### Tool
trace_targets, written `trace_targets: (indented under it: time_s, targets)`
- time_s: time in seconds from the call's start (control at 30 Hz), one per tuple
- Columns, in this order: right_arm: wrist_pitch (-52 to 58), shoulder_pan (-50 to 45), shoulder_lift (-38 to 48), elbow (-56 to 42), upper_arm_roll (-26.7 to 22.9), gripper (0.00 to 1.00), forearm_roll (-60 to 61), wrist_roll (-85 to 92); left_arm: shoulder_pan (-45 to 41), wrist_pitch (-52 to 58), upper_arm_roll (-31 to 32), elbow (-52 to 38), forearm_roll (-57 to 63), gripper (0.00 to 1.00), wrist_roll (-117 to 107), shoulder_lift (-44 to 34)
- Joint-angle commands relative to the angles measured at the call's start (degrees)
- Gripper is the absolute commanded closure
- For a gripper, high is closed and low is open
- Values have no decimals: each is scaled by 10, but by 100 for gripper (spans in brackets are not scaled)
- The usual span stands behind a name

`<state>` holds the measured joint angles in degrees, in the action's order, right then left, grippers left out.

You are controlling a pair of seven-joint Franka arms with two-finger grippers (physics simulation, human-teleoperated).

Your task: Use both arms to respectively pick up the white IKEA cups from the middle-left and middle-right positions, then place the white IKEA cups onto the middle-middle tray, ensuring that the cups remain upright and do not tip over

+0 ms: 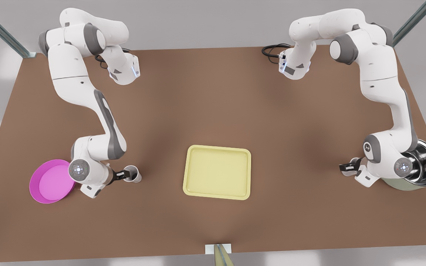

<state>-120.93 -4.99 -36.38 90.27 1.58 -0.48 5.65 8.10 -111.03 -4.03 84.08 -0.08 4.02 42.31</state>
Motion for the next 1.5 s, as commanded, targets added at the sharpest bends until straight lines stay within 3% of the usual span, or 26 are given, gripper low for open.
trace_targets:
  time_s: [0.0, 0.1, 0.17, 0.3, 0.33, 0.4, 0.43, 0.47, 0.5, 0.53, 0.57, 0.67, 0.73, 0.83, 0.9, 1.1, 1.13, 1.17, 1.2, 1.47]
  targets:
    - [-24, 0, -5, 2, 0, 0, 1, -28, -1, -1, 0, -1, -2, 59, 28, 0]
    - [-26, 0, -16, 4, 0, 0, 2, -28, 0, 1, 0, -1, -1, 63, 28, -1]
    - [-26, 0, -21, 4, 0, 0, 1, -28, 0, -1, 0, -2, -3, 79, 27, -1]
    - [-26, -2, -23, 13, 1, 0, 0, -28, -14, -12, 2, -2, 1, 79, -6, -15]
    - [-26, -5, -24, 13, 1, 7, 1, -28, -39, -11, 2, 0, 1, 79, -41, -32]
    - [-26, -5, -24, 13, 1, 39, 0, -28, -66, -10, 2, -1, 1, 79, -89, -40]
    - [-26, -7, -24, 13, 1, 47, 1, -28, -77, 4, 11, -7, 2, 79, -113, -42]
    - [-26, -7, -24, 13, 1, 48, 0, -28, -89, 46, 27, -27, 10, 79, -131, -40]
    - [-26, -12, -24, 13, 0, 48, 1, -28, -160, 49, 30, -30, 22, 79, -216, -40]
    - [-26, -13, -24, 13, 0, 53, 1, -28, -243, 52, 30, -32, 20, 79, -372, -40]
    - [-26, -13, -24, 13, 1, 64, 0, -28, -291, 51, 39, -48, 4, 79, -458, -36]
    - [-26, -13, -22, 11, 1, 78, 0, -19, -334, 47, 90, -117, -12, 79, -628, -3]
    - [-19, -13, -12, 9, 4, 79, 3, -19, -360, 44, 91, -141, -13, 79, -655, 15]
    - [-20, -13, 5, 1, 47, 79, 0, -6, -386, 44, 91, -218, -13, 79, -690, 84]
    - [-30, -20, 5, -11, 85, 79, -1, -6, -395, 30, 91, -222, -12, 79, -687, 102]
    - [-84, -135, -5, -27, 105, 79, 0, -7, -399, 44, 89, -219, -9, 79, -687, 115]
    - [-104, -144, -13, -28, 106, 79, 2, -7, -399, 43, 89, -219, -9, 59, -686, 116]
    - [-119, -150, -21, -28, 106, 79, 3, -8, -399, 43, 89, -219, -9, 18, -685, 117]
    - [-125, -151, -26, -28, 115, 79, 4, -7, -398, 43, 89, -219, -9, 0, -684, 117]
    - [-179, -150, -73, -28, 142, 79, 4, -7, -394, 58, 90, -222, -12, 0, -683, 107]
